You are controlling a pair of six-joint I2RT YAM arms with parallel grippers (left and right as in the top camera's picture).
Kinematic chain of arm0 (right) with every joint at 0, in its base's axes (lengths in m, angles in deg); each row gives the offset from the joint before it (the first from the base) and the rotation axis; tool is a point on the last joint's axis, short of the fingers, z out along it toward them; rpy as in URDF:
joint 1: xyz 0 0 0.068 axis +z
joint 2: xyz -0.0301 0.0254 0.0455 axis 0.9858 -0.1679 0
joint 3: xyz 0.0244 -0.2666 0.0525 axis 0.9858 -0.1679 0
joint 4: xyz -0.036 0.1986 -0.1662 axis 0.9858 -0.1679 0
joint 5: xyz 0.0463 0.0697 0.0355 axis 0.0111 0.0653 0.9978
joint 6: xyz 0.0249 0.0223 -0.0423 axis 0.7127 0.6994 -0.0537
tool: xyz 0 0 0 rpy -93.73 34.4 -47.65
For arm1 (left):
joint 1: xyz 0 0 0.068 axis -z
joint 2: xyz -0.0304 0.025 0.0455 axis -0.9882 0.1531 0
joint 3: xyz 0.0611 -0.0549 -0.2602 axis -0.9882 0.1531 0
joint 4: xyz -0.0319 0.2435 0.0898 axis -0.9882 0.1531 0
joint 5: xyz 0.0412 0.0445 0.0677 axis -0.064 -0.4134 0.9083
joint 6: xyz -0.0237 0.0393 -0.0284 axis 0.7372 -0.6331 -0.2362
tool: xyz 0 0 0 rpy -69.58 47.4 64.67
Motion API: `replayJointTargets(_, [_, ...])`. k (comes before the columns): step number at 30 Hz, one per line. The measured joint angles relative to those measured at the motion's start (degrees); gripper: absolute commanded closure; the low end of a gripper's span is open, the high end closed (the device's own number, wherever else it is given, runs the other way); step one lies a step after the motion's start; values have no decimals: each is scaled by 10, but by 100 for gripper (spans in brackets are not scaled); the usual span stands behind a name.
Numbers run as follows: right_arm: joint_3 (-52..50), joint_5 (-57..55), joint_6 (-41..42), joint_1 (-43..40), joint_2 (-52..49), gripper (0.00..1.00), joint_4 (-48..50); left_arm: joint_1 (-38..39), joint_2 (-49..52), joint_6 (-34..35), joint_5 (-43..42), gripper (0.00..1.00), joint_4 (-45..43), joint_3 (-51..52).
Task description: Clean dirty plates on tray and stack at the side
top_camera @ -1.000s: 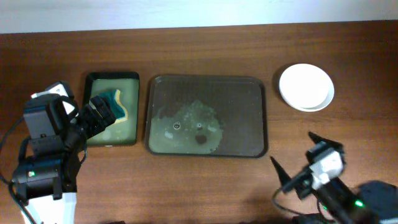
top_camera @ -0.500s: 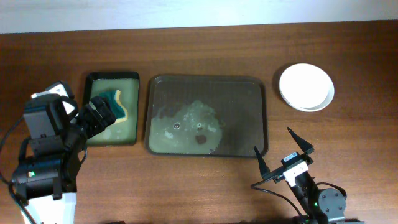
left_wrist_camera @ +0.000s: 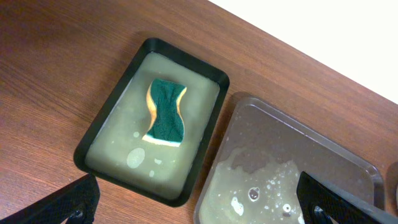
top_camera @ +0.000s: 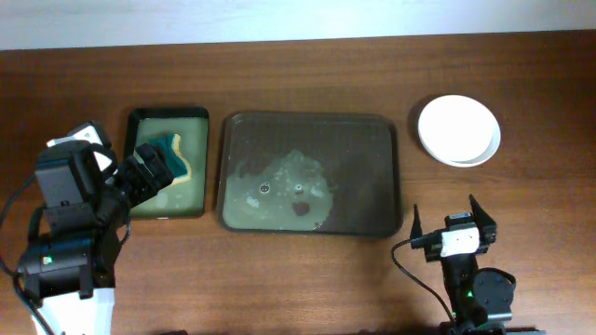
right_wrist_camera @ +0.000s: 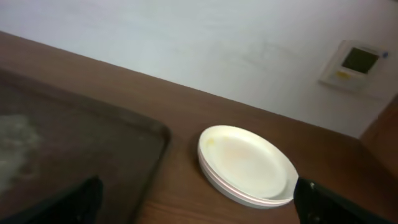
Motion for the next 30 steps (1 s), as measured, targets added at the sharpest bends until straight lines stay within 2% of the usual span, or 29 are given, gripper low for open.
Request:
replayJointTargets(16, [0,-2,5,0,0,2,0,0,0,0,0,1,0,0])
replayJointTargets(22, [0,-6,124,0,0,2,0,0,0,0,0,1,0,0])
replayJointTargets(30, [0,-8,156,0,0,2,0,0,0,0,0,1,0,0])
